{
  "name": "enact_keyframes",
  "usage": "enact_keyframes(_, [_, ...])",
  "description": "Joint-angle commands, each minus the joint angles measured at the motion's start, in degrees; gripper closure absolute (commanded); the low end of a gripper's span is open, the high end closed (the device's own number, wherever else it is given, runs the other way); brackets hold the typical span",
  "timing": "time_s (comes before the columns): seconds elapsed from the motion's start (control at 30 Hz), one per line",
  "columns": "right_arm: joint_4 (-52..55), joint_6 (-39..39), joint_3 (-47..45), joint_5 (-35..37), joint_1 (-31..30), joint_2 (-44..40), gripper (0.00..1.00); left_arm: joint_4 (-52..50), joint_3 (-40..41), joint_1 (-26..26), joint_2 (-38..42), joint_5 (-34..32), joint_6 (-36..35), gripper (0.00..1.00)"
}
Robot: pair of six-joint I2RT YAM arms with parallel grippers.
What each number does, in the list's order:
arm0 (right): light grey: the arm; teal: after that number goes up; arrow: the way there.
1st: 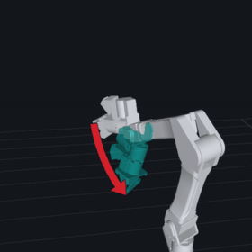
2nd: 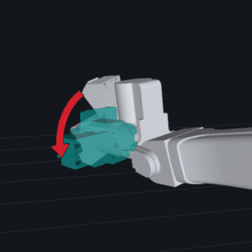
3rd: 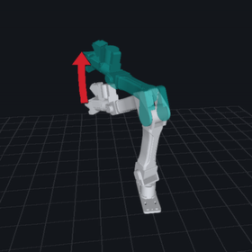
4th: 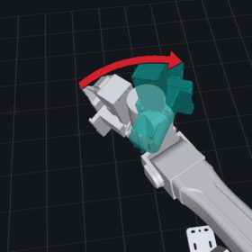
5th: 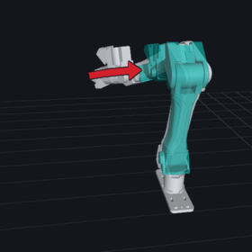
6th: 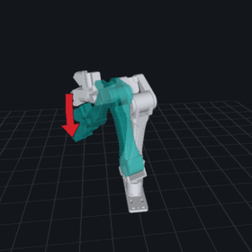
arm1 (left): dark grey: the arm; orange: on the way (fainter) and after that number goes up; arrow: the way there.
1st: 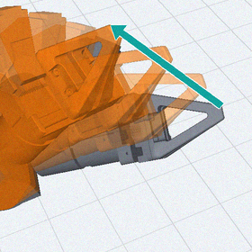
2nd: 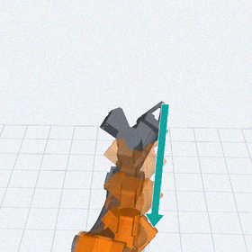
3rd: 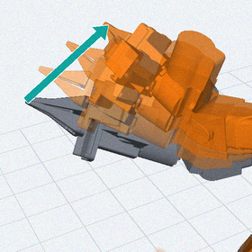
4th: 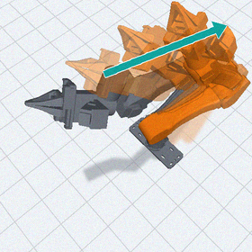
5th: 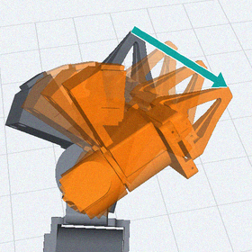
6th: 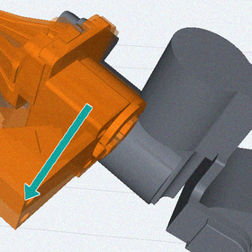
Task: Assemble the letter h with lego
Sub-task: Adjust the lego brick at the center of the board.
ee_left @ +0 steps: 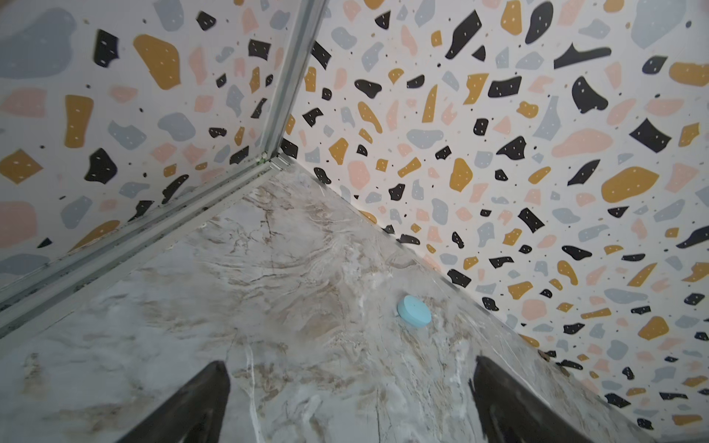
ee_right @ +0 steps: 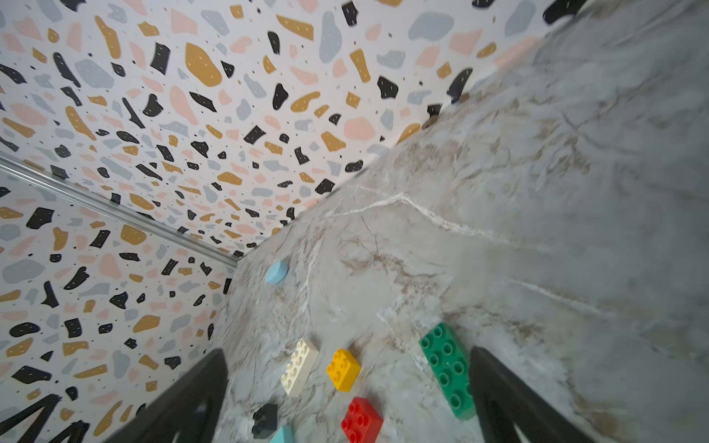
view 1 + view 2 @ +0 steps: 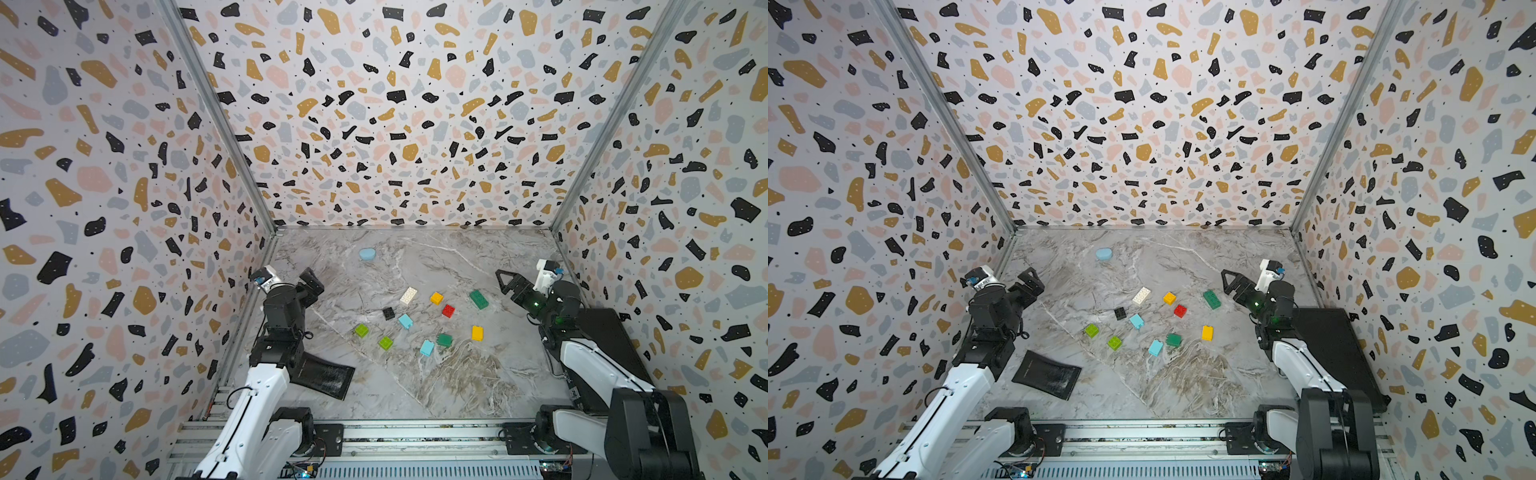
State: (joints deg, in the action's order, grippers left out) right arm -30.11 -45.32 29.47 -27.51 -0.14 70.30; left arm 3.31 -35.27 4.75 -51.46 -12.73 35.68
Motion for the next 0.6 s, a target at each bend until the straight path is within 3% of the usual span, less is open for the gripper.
enact_keyframes(0.0, [8.84, 3.39, 6.64, -0.76, -5.05, -0.19, 0.00, -8.86, -10.45, 5.45, -7.54, 6.72, -4.06, 0.01])
enact_keyframes(0.1, [30.72, 17.52, 16.35, 17.51, -18.27, 0.07, 0.02, -32.94, -26.77, 15.03, -19.65, 9.96, -9.99, 0.01])
enact_keyframes(0.2, [40.57, 18.89, 22.12, 22.24, -24.93, 3.91, 0.13, -48.19, -34.72, 20.81, -26.46, 10.58, -13.22, 0.01])
enact_keyframes(0.27, [47.84, 18.82, 27.05, 24.73, -28.76, 7.79, 0.21, -50.23, -32.63, 21.97, -25.94, 8.74, -12.49, 0.01])
enact_keyframes(0.37, [56.18, 20.00, 33.03, 28.27, -36.34, 13.19, 0.29, -43.33, -23.82, 21.86, -21.43, 6.22, -10.91, 0.01])
enact_keyframes(0.43, [56.76, 20.06, 33.48, 30.09, -40.56, 15.38, 0.30, -41.68, -20.87, 21.80, -20.40, 5.36, -10.71, 0.01])
enact_keyframes(0.57, [52.99, 21.79, 31.08, 33.88, -46.03, 19.44, 0.33, -44.99, -23.96, 21.64, -22.98, 3.66, -8.91, 0.01])
